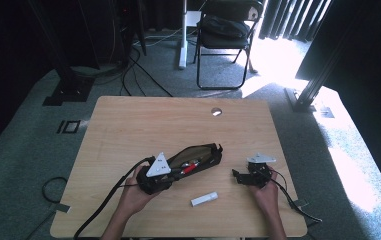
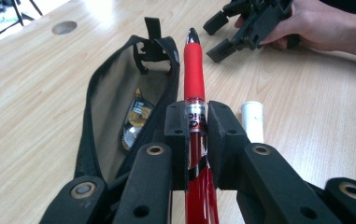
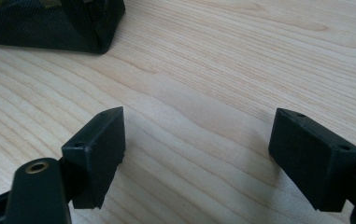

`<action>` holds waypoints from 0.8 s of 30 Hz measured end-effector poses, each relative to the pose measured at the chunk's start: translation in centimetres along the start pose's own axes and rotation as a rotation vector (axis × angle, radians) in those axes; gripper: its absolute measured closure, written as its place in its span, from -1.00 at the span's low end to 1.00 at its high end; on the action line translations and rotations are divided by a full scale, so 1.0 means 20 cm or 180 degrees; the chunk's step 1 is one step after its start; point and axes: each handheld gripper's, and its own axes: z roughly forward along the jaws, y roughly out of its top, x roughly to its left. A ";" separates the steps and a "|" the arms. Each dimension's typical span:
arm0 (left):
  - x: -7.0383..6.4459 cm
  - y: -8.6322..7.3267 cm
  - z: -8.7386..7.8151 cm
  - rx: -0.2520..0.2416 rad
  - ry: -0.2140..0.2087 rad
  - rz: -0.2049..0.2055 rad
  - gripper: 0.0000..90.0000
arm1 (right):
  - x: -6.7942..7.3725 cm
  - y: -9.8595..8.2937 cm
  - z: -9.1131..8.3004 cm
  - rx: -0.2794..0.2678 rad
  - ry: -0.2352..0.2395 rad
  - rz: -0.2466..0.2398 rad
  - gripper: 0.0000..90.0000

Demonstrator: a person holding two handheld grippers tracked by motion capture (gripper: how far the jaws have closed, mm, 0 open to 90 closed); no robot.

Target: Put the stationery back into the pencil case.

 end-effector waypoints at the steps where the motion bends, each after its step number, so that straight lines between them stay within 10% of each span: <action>1: 0.00 0.00 0.00 -0.0016 -0.0005 -0.0002 0.77 | 0.00 0.00 0.00 0.0000 0.0000 -0.0001 -0.59; 24: 0.06 0.10 -0.05 -0.0041 0.0006 0.0050 0.77 | 0.00 0.00 0.00 0.0001 0.0000 0.0000 -0.59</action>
